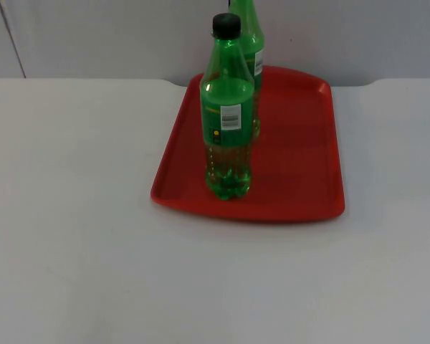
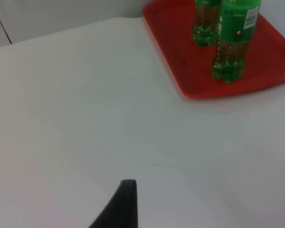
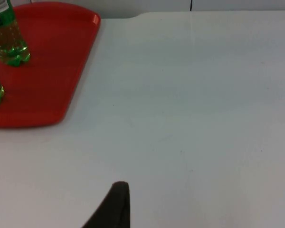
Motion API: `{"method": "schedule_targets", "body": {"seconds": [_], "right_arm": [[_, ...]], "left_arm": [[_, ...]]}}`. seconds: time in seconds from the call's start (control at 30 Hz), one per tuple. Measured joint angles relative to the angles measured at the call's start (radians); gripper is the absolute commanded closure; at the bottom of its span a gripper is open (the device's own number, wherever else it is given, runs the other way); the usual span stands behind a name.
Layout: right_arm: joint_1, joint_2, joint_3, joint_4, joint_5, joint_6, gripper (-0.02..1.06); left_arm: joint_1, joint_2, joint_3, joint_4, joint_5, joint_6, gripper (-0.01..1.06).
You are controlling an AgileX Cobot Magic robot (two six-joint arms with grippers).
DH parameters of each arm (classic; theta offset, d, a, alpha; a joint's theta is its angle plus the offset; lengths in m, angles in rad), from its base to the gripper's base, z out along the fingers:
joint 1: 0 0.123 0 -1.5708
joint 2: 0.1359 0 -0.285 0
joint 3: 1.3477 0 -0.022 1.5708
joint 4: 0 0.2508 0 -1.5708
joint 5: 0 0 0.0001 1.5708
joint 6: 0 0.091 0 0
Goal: Place the bottle upright on the tray.
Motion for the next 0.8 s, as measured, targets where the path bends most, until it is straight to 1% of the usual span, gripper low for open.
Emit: {"method": "schedule_targets", "body": {"seconds": [0.5, 0.63, 0.67, 0.8], "right_arm": [[0.000, 0.000, 0.000, 0.000, -0.001, 0.000, -0.01], [0.000, 0.000, 0.000, 0.000, -0.001, 0.000, -0.01], [0.000, 0.000, 0.000, 0.000, -0.001, 0.000, -0.01], [0.000, 0.000, 0.000, 0.000, -0.001, 0.000, -0.01]], "left_arm": [[0.007, 0.000, 0.000, 0.018, 0.000, 0.000, 0.00], [0.064, 0.000, 0.000, 0.028, 0.000, 0.000, 0.00], [0.064, 0.000, 0.000, 0.028, 0.000, 0.000, 0.00], [0.164, 0.000, 0.000, 0.032, 0.000, 0.000, 0.00]]}}
